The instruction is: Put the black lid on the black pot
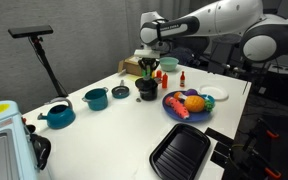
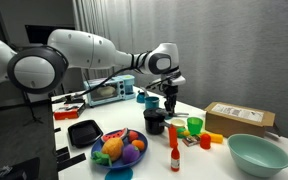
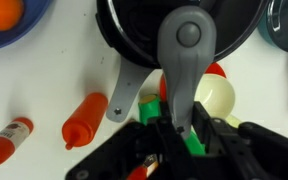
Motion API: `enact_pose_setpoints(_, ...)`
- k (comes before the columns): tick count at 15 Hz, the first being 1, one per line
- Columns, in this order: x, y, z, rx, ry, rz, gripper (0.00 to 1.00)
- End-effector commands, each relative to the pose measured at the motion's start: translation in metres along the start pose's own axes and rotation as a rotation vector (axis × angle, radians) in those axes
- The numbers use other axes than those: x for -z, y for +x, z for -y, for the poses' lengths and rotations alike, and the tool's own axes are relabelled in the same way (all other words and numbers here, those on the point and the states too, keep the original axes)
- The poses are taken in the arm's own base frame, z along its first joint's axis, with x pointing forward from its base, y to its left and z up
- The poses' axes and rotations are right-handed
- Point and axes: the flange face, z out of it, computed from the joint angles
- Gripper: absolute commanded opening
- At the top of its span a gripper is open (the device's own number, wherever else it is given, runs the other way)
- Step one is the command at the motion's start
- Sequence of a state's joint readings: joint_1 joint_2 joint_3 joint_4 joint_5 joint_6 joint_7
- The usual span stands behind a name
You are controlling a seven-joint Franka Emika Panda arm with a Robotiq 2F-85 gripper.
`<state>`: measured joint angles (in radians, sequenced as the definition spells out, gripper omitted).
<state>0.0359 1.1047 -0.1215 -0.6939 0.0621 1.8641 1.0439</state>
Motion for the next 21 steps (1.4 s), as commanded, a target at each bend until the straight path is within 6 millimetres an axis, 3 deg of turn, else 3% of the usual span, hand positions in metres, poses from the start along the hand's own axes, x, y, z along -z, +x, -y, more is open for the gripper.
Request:
enact_pose_setpoints(1, 0.006, 0.008, -0.013, -0.024, -0.031, 0.016, 0.07)
enact_pose_setpoints(10, -0.008, 0.016, -0.022, -0.021, 0.005, 0.009, 0.07)
enact_pose_setpoints(21, -0.014, 0.006, -0.033, 0.004, 0.009, 0.039, 0.07)
